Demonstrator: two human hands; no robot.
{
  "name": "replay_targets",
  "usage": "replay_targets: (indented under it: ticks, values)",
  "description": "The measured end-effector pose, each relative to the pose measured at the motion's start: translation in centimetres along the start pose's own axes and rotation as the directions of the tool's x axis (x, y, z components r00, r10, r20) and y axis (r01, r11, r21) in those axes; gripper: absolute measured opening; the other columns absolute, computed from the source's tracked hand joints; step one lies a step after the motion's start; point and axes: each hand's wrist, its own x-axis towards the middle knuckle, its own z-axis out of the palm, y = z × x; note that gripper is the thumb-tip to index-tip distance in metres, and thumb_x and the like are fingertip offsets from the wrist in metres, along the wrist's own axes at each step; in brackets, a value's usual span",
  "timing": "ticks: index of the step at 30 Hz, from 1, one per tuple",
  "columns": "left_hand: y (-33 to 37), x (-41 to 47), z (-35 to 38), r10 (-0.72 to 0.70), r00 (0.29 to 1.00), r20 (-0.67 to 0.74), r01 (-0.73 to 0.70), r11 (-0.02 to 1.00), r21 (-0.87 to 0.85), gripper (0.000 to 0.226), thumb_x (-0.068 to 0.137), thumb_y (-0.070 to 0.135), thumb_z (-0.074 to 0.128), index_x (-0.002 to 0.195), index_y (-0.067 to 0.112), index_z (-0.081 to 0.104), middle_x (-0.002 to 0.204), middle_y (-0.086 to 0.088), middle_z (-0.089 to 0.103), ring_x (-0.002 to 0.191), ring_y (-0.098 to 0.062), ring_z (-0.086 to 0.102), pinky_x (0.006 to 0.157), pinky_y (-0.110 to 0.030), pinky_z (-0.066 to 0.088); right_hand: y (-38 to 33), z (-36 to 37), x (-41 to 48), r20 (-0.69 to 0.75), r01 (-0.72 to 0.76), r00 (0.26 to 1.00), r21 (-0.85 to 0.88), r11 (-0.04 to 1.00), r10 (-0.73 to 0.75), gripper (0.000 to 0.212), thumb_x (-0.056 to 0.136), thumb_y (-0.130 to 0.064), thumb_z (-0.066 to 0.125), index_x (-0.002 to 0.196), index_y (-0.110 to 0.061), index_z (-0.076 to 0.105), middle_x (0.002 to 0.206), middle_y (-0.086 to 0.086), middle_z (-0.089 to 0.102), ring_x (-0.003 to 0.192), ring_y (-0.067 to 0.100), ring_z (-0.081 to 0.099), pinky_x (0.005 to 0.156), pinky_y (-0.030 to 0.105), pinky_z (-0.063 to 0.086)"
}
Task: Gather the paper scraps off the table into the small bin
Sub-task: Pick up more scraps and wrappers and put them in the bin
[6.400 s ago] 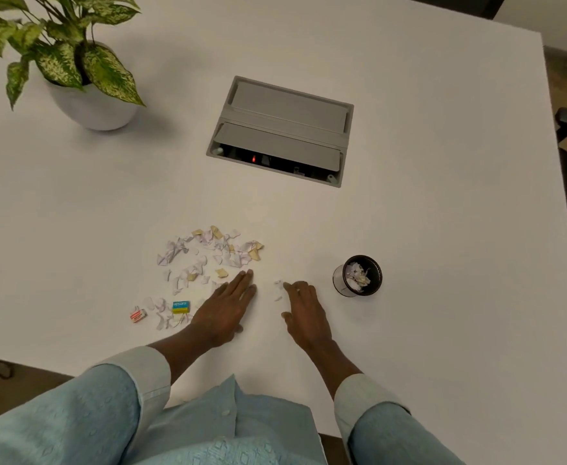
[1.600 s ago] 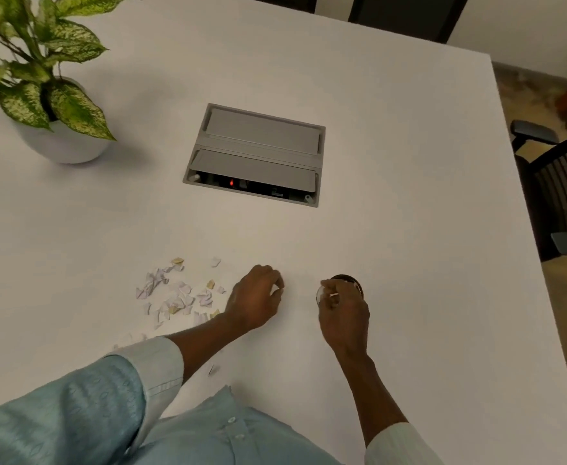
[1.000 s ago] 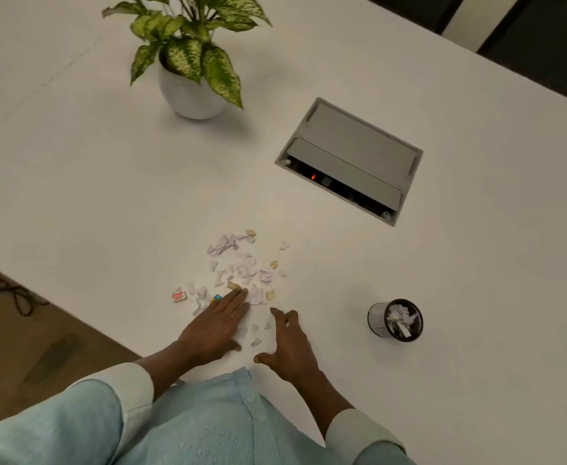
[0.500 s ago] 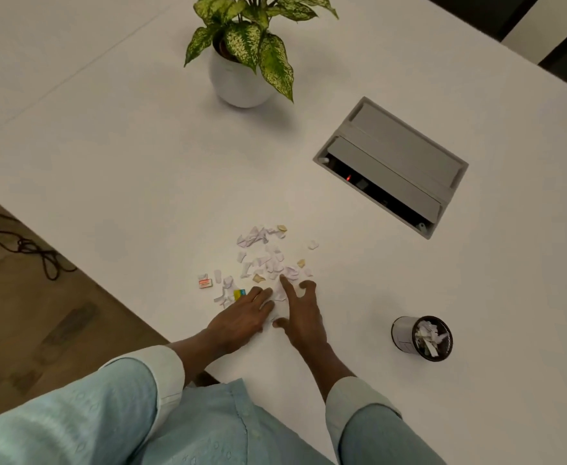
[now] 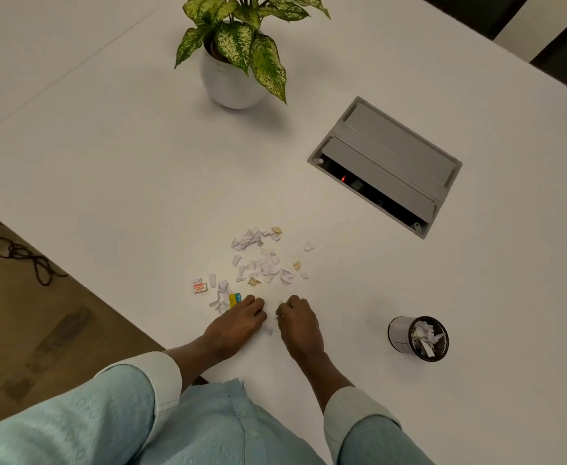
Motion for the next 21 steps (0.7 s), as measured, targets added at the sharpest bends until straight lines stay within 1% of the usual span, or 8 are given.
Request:
replay_targets:
  ticks: [2,4,6,9,13,16,18,21]
  values:
    - [-0.2,0.2,-0.1,0.008,1.000,0.012,-0.009,1.000,0.024,0.023,0.096,0.001,0.059,0.117,0.010,0.063,0.123,-0.010,0.057,0.113,-0.025,0.052,0.091,-0.040,0.054,0.3,0.2,-0.5,-0.040,-0.067,0.997,0.057,0.996,0.070,0.021,0.097,-0.010,0.052,0.107,-0.011,0.071,0.110,0.005,0.062,0.103,0.024,0.057,0.082,0.036,0.051]
    - [-0.2,0.4,-0.4,0.020,1.000,0.014,-0.020,1.000,0.012,0.023,0.094,-0.001,0.059,0.113,0.010,0.064,0.121,-0.010,0.057,0.111,-0.025,0.052,0.088,-0.040,0.055,0.7,0.1,-1.1,-0.073,-0.180,0.978,0.169,0.969,0.194,0.019,0.093,-0.011,0.058,0.101,-0.012,0.075,0.104,0.004,0.066,0.098,0.023,0.062,0.083,0.033,0.051]
    - [-0.1,0.6,-0.6,0.024,1.000,-0.001,-0.024,1.000,-0.018,0.022,0.091,-0.004,0.058,0.106,0.010,0.064,0.116,-0.009,0.058,0.109,-0.024,0.051,0.085,-0.040,0.053,1.3,-0.2,-1.8,-0.094,-0.306,0.931,0.325,0.895,0.353,0.013,0.088,-0.012,0.068,0.096,-0.014,0.079,0.099,0.002,0.071,0.090,0.019,0.068,0.081,0.028,0.053]
    - [0.2,1.1,-0.9,-0.002,1.000,-0.031,-0.001,0.995,-0.102,0.024,0.085,-0.008,0.057,0.098,0.009,0.066,0.109,-0.008,0.060,0.104,-0.025,0.053,0.079,-0.037,0.046,2.5,-0.8,-3.8,-0.117,-0.396,0.840,0.534,0.747,0.529,0.006,0.082,-0.014,0.078,0.088,-0.016,0.081,0.092,0.000,0.075,0.082,0.016,0.072,0.080,0.031,0.057]
    - [1.8,2.3,-1.7,-0.036,0.990,-0.134,0.003,0.972,-0.237,0.025,0.079,-0.014,0.064,0.094,0.005,0.072,0.099,-0.011,0.066,0.095,-0.029,0.061,0.075,-0.038,0.050,4.1,-2.2,-6.8,-0.182,-0.393,0.728,0.680,0.619,0.661,0.007,0.079,-0.012,0.082,0.080,-0.019,0.081,0.082,-0.004,0.074,0.074,0.012,0.071,0.075,0.036,0.059]
    - [4.7,4.3,-3.3,-0.127,0.956,-0.266,0.011,0.917,-0.398,0.024,0.078,-0.018,0.068,0.086,0.004,0.075,0.089,-0.010,0.069,0.084,-0.026,0.066,0.071,-0.037,0.056,5.1,-4.0,-8.8,-0.201,-0.343,0.654,0.781,0.522,0.729,0.009,0.078,-0.011,0.085,0.080,-0.019,0.082,0.081,-0.006,0.076,0.075,0.009,0.072,0.076,0.034,0.060]
    - [7.1,6.2,-4.7,-0.199,0.933,-0.300,0.025,0.867,-0.497,0.020,0.080,-0.013,0.072,0.084,0.005,0.076,0.088,-0.006,0.071,0.082,-0.022,0.068,0.072,-0.034,0.055,5.9,-5.3,-10.0,-0.194,-0.300,0.599,0.845,0.443,0.777,0.010,0.078,-0.013,0.086,0.083,-0.019,0.081,0.079,-0.008,0.077,0.075,0.006,0.073,0.076,0.028,0.060]
    - [11.2,9.1,-6.6,-0.230,0.924,-0.305,-0.009,0.785,-0.619,0.019,0.082,-0.011,0.070,0.084,0.007,0.077,0.088,-0.002,0.072,0.078,-0.015,0.071,0.069,-0.029,0.057,7.5,-7.3,-11.4,-0.215,-0.249,0.507,0.891,0.381,0.835,0.011,0.077,-0.016,0.087,0.083,-0.023,0.081,0.075,-0.012,0.077,0.071,-0.005,0.071,0.068,0.008,0.052]
